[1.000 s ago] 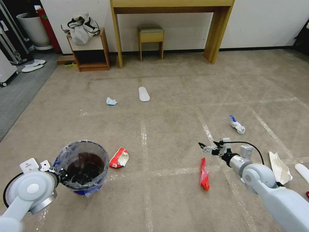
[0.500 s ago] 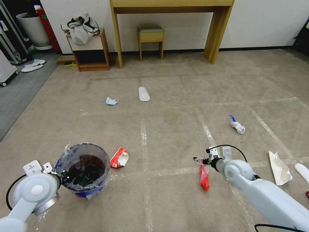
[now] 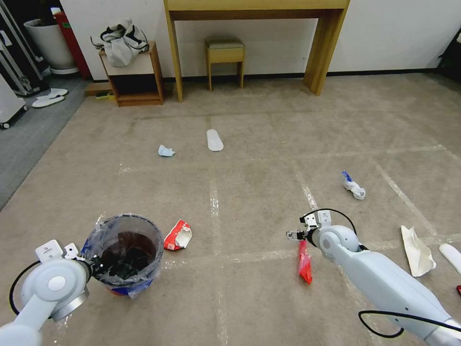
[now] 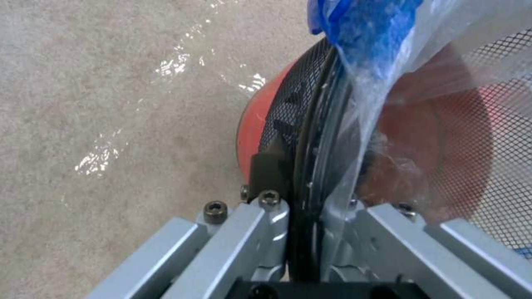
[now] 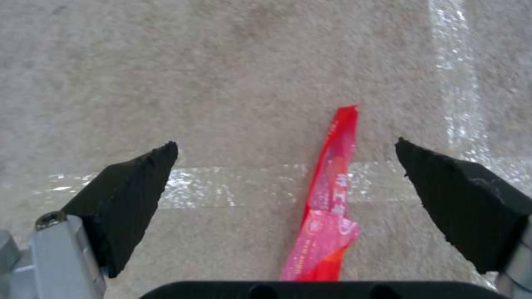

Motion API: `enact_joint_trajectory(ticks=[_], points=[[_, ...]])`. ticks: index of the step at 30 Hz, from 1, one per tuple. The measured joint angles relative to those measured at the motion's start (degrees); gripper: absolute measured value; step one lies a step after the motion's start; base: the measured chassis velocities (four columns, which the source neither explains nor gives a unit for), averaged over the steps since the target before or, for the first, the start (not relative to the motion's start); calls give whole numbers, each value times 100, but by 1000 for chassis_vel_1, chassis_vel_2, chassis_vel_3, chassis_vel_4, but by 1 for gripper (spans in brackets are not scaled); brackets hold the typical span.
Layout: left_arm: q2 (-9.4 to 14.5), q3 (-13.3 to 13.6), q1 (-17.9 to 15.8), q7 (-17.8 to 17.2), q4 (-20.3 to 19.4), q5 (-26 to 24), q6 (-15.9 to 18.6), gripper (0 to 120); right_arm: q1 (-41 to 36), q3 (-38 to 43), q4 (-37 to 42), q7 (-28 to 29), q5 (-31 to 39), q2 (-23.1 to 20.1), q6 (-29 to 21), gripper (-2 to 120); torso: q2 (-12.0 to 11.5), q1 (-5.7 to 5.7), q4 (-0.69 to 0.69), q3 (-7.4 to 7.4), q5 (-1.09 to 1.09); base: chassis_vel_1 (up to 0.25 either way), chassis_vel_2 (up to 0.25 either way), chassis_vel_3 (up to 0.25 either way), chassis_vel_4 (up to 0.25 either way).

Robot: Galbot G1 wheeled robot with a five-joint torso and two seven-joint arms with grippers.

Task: Pick up the trash bin and place the garbage on the floor into it.

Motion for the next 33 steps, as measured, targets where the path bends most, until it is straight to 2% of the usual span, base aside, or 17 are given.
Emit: enact_joint_trajectory(ticks=[12, 27, 33], points=[[-43, 98, -27, 40, 89, 78, -4, 1, 1, 168, -566, 308, 174, 323, -57, 100, 0, 0, 0, 0, 1, 0, 0, 0, 0], [-59, 184, -56, 76, 161, 145, -18, 1, -83, 607, -1508, 225, 72, 730, -61, 100, 0, 0, 0, 0, 1, 0, 0, 0, 0], [-66, 263, -109, 83, 191, 168, -31, 1, -202, 726, -1588, 157, 29, 785, -73, 100, 0, 0, -1, 0, 1, 0, 0, 0, 0]])
